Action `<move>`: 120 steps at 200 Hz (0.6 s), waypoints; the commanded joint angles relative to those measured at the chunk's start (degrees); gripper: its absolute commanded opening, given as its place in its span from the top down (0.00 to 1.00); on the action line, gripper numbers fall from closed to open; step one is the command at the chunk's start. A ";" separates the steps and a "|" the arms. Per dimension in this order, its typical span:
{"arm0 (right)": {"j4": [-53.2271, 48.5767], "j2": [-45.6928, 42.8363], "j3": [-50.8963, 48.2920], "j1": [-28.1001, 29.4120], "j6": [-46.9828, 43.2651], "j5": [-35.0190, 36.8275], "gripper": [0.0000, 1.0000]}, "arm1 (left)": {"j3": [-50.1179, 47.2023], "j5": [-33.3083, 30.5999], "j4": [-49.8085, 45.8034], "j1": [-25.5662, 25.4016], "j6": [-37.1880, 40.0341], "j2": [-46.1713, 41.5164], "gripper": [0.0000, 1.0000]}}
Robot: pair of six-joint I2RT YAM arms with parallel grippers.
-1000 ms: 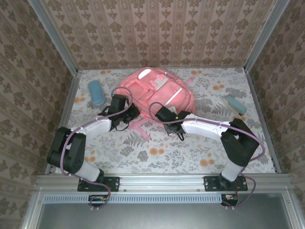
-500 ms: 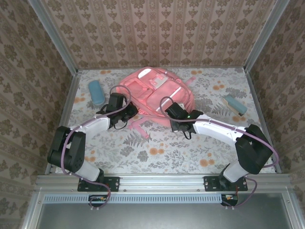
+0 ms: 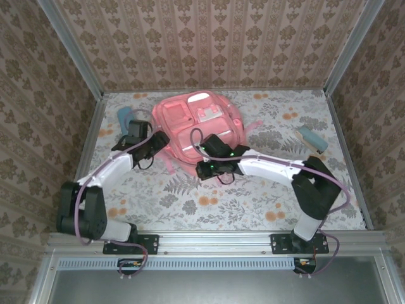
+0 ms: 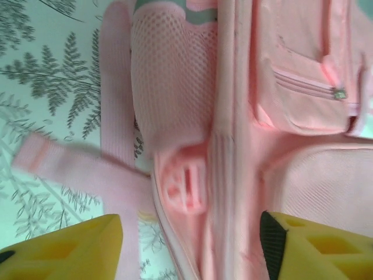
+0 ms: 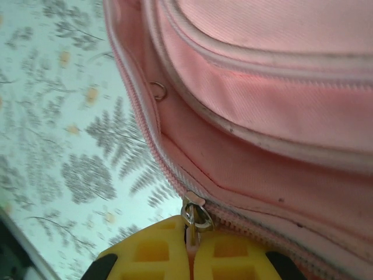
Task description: Pack the student bag
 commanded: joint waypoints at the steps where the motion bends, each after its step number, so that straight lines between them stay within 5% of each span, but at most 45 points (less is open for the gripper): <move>1: 4.19 3.82 6.47 0.30 0.83 -5.09 1.00 | -2.37 -0.73 -5.14 0.55 -2.29 -5.86 0.31; 54: 5.31 6.65 9.02 0.35 2.07 -8.18 1.00 | -11.47 10.60 7.74 -0.03 -13.88 -8.77 0.30; 120: 6.14 6.26 7.40 0.37 2.90 -8.68 1.00 | -13.78 10.94 15.97 -2.74 -18.90 -3.15 0.42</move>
